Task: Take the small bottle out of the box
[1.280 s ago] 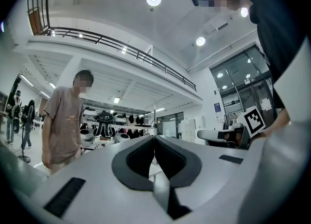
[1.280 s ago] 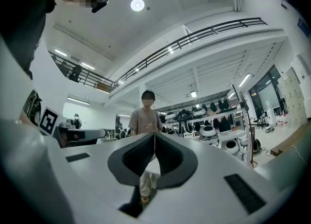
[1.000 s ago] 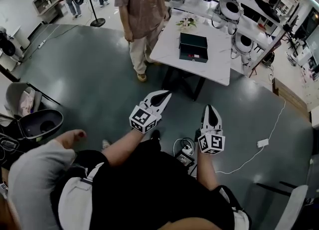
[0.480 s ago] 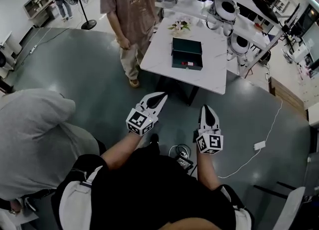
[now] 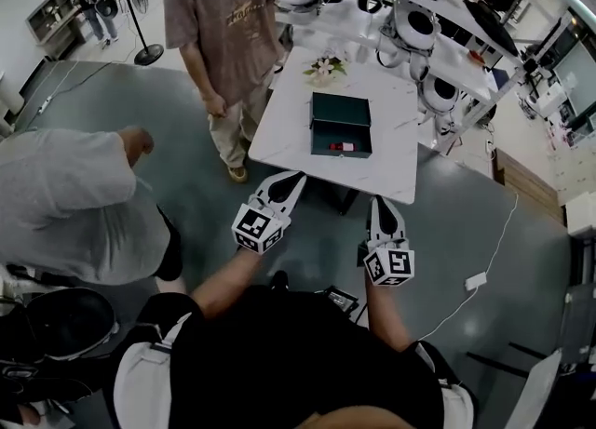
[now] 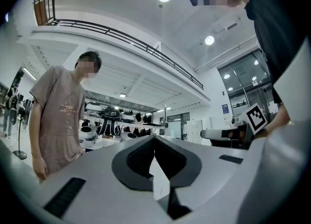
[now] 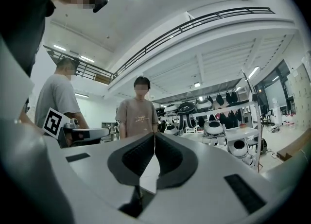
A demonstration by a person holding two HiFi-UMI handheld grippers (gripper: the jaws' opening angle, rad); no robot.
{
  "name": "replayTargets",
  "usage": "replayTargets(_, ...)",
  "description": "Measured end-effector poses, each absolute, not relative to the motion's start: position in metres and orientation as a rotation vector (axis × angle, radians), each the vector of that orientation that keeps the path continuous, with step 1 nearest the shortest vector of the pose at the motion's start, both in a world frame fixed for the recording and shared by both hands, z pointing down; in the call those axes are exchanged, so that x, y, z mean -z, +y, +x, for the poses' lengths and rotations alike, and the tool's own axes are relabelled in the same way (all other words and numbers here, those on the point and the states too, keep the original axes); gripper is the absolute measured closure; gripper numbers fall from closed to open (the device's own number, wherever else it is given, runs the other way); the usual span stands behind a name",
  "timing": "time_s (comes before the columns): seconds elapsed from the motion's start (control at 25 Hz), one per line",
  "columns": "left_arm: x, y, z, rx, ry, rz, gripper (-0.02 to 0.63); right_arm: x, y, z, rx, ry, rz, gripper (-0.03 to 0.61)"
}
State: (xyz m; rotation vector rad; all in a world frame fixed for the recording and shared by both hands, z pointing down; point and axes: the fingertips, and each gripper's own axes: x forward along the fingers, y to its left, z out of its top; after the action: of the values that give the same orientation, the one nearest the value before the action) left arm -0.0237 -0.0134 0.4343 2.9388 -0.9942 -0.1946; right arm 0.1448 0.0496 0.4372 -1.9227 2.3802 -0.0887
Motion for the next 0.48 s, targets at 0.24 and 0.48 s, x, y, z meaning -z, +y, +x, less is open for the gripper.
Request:
replayTargets(0.24,-0.434,-0.065,-0.02,0.23,-1.003,2.927,0.598,-0.436,0.012,0.158,0.066,2.387,-1.967,0.545)
replayTargets(0.48,-0.449,-0.105,-0.016,0.215,-1.023,2.903,0.598,-0.446,-0.019,0.172,0.064,2.399,-1.996,0.545)
